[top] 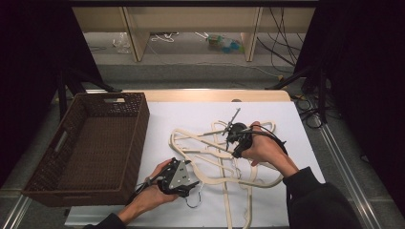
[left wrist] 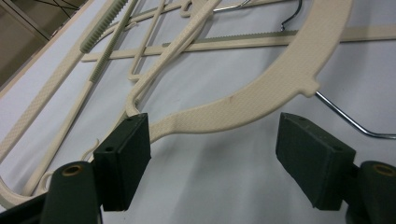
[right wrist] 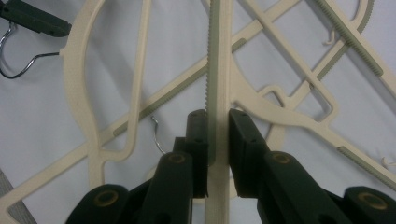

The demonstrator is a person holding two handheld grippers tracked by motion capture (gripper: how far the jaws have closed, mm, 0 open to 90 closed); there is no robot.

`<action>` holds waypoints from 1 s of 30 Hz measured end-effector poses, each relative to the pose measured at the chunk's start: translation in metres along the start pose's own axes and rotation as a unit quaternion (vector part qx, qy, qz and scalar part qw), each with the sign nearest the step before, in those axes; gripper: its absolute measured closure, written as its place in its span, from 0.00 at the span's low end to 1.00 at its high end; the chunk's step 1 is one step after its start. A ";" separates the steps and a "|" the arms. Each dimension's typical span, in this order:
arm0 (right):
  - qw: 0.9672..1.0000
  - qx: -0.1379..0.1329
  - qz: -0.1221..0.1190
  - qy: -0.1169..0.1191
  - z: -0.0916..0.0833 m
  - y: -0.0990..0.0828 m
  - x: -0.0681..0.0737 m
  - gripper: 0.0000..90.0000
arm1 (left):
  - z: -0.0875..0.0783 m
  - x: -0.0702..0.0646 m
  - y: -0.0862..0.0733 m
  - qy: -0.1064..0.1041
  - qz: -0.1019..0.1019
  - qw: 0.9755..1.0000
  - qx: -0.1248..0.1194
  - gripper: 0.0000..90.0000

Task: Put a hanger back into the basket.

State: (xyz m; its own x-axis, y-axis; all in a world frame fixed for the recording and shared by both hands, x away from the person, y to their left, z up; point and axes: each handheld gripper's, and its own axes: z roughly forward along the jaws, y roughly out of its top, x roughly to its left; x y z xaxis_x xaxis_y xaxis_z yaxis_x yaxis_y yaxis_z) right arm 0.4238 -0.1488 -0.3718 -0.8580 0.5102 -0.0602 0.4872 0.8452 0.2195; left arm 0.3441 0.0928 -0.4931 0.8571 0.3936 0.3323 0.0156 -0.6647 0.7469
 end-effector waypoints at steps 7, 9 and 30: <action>1.000 0.000 -0.003 0.001 0.001 0.000 -0.001 0.88 | 0.006 -0.001 0.004 0.006 0.029 1.000 0.002 0.28; 1.000 0.001 -0.004 0.002 0.001 0.001 -0.001 0.88 | 0.008 -0.001 0.005 0.007 0.040 0.999 0.001 0.28; 1.000 0.010 -0.007 0.013 0.009 -0.005 -0.012 0.88 | 0.017 0.001 0.015 -0.028 0.163 0.986 -0.016 0.40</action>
State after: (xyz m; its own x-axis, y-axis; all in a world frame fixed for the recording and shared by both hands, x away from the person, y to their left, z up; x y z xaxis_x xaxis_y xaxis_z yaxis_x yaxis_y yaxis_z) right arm 0.4330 -0.1579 -0.3812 -0.8686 0.4939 -0.0388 0.4776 0.8557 0.1993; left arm 0.3534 0.0723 -0.4909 0.8412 0.1257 0.5258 -0.2810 -0.7292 0.6240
